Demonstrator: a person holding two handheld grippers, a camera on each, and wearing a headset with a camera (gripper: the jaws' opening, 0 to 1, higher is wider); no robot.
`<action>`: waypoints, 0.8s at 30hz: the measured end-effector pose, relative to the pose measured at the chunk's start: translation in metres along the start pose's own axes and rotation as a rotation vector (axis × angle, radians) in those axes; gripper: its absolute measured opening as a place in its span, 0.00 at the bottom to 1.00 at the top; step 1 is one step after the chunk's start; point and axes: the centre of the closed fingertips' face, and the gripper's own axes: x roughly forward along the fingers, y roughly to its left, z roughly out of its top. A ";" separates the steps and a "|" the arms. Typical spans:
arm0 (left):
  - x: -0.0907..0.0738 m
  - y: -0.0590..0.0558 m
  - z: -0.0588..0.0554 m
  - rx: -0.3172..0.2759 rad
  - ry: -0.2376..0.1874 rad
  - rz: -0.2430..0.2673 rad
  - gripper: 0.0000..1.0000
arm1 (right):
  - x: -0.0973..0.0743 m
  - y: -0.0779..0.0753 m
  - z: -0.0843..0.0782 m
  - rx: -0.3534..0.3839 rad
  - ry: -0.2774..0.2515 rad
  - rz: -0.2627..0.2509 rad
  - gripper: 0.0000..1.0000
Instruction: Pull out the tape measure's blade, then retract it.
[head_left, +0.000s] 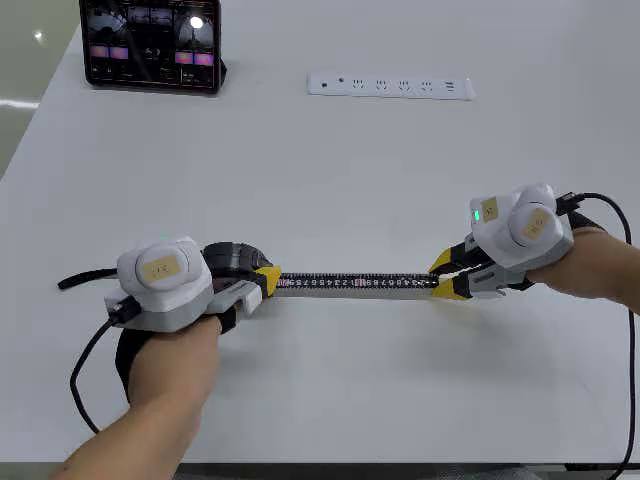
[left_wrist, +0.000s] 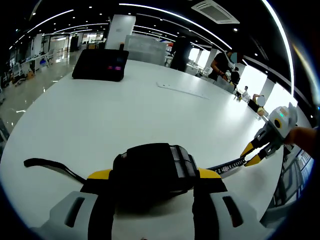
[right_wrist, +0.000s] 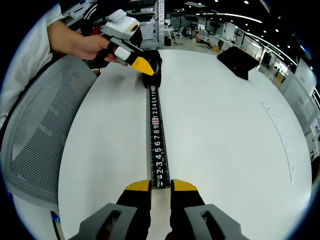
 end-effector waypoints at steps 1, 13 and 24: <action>0.000 0.000 0.000 0.000 0.000 -0.001 0.59 | 0.000 0.000 0.000 0.000 -0.001 0.000 0.10; 0.000 0.001 -0.001 -0.006 0.002 -0.010 0.59 | 0.007 0.001 0.013 0.002 -0.028 0.010 0.10; 0.000 0.000 0.001 -0.016 -0.002 -0.017 0.59 | 0.014 0.000 0.029 -0.006 -0.048 0.017 0.10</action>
